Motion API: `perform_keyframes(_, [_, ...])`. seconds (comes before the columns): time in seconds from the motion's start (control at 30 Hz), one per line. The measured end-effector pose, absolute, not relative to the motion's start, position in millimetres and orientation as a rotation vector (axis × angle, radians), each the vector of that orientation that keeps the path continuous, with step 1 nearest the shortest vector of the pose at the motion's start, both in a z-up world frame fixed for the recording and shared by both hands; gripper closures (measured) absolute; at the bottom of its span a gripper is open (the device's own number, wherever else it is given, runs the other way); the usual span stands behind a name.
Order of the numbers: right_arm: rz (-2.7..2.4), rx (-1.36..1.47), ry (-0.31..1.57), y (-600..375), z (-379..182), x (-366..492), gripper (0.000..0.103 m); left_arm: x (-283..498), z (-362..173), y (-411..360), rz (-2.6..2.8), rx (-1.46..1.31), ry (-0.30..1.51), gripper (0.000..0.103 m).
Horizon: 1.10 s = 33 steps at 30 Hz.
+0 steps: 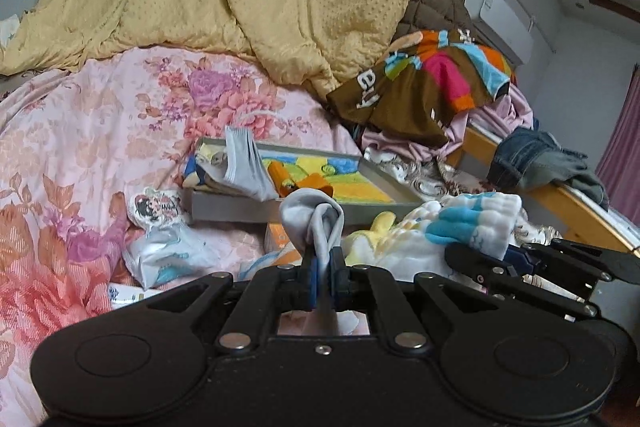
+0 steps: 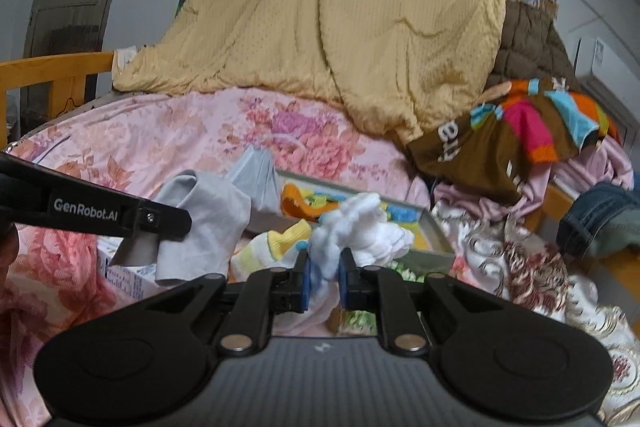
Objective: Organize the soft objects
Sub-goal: 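Lift and carry the grey cloth and white towel over the tray with both grippers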
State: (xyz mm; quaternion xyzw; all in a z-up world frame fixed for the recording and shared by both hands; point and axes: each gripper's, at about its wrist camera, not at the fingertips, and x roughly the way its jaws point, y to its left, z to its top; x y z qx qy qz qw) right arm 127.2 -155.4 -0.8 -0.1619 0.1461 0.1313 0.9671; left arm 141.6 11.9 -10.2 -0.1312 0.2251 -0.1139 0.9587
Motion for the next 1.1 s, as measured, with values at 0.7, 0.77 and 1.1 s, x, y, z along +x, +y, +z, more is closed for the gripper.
perform_keyframes(0.7, [0.268,-0.438,0.021,-146.5,23.0,152.4,0.087,196.3,16.5,1.5,-0.287,-0.197,0.291,0.097])
perform_keyframes(0.77, [0.265,-0.438,0.011,-144.8,24.1,164.2,0.087,205.8,15.7,2.4,-0.282,-0.195,0.287,0.097])
perform_keyframes(1.1, [0.271,-0.417,0.045,-139.9,15.6,229.1,0.087,264.5,7.5,7.7,-0.228,-0.163,0.236,0.097])
